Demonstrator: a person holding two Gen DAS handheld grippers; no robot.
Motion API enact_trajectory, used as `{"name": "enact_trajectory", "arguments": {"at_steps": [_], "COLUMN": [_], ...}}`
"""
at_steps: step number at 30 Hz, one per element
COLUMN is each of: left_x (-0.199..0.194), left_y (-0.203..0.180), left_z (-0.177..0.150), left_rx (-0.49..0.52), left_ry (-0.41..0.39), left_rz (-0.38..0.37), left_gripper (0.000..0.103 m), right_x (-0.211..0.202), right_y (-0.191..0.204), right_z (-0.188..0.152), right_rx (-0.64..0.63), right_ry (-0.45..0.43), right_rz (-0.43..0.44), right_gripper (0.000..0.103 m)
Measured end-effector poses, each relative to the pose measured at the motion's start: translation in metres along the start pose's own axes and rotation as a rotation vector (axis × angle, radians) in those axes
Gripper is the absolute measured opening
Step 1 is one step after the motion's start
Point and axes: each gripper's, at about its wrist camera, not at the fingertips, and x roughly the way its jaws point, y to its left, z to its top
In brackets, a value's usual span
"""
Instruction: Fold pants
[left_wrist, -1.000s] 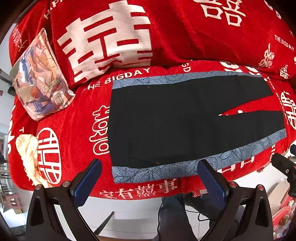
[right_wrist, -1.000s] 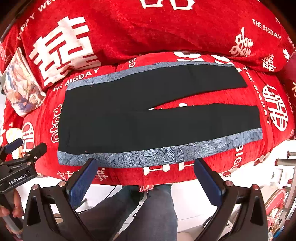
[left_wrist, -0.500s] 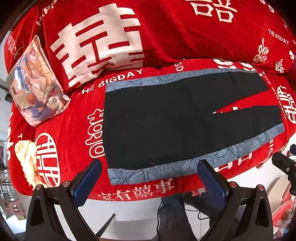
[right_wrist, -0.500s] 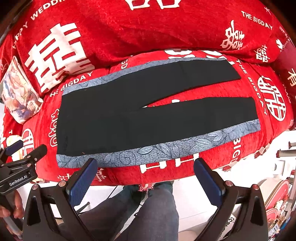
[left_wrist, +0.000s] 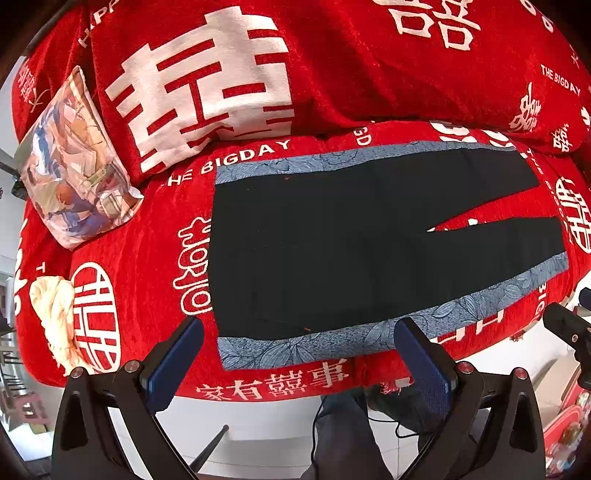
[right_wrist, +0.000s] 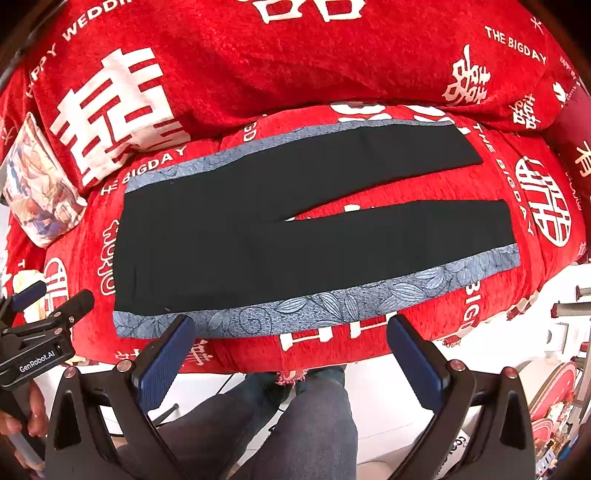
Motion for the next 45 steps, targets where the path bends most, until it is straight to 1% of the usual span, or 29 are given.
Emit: {"name": "enact_trajectory", "arguments": {"at_steps": [17, 24, 30, 40, 45], "left_x": [0.001, 0.004, 0.016, 0.044, 0.062], "left_y": [0.004, 0.000, 0.001, 0.005, 0.007], "left_z": [-0.004, -0.004, -0.011, -0.029, -0.037], "left_rx": [0.001, -0.003, -0.037, -0.077, -0.093], "left_ry": [0.004, 0.012, 0.055, 0.137, 0.173], "left_rz": [-0.003, -0.012, -0.015, 0.008, 0.019], "left_gripper": [0.103, 0.103, 0.103, 0.103, 0.103], "right_x": [0.001, 0.002, 0.012, 0.043, 0.061], "right_y": [0.004, 0.002, -0.010, -0.020, -0.021], "right_z": [-0.002, -0.003, -0.007, -0.011, -0.008], "right_rx": [-0.006, 0.001, 0.012, 0.025, 0.023], "right_ry": [-0.002, -0.002, 0.026, 0.101, 0.130], "right_rz": [0.002, 0.006, 0.021, 0.069, 0.080], "right_gripper": [0.103, 0.103, 0.103, 0.103, 0.103]}}
